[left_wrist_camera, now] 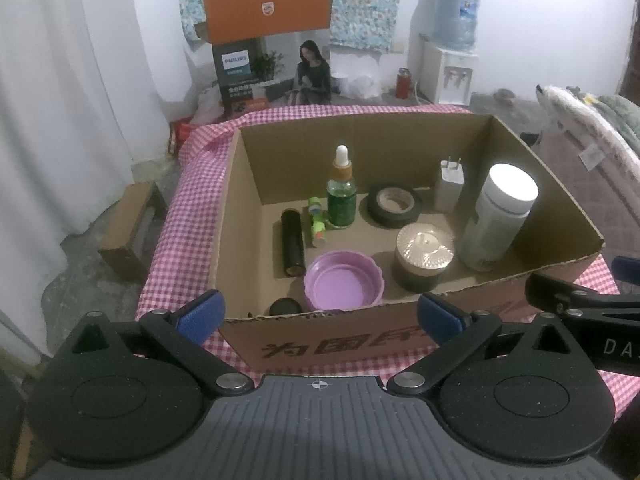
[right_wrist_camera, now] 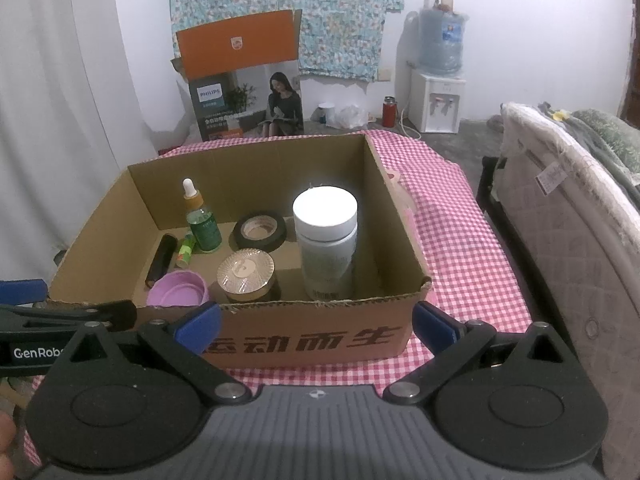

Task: Organize rigid objects

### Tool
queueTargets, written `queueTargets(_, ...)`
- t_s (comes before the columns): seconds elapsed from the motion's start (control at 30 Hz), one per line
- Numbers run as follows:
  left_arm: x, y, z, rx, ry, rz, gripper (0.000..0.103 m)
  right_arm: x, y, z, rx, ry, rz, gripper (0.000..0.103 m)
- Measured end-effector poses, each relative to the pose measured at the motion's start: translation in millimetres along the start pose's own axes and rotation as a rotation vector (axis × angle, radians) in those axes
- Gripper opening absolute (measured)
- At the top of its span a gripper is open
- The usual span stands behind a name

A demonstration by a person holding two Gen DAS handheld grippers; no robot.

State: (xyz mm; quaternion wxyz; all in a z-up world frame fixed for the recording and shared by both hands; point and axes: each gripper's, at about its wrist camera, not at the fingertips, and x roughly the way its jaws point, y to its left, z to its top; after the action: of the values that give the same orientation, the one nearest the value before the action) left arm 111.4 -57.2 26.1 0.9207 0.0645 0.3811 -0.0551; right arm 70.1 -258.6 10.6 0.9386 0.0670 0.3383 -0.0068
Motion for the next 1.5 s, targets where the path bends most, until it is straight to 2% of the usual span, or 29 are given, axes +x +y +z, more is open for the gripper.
queueTargets(1.5,-4.4,2.6,-0.5,-0.001,-0.005,0.007,0.103,-1.7,-0.9,2.7,-0.014,0.005,-0.004,0.103)
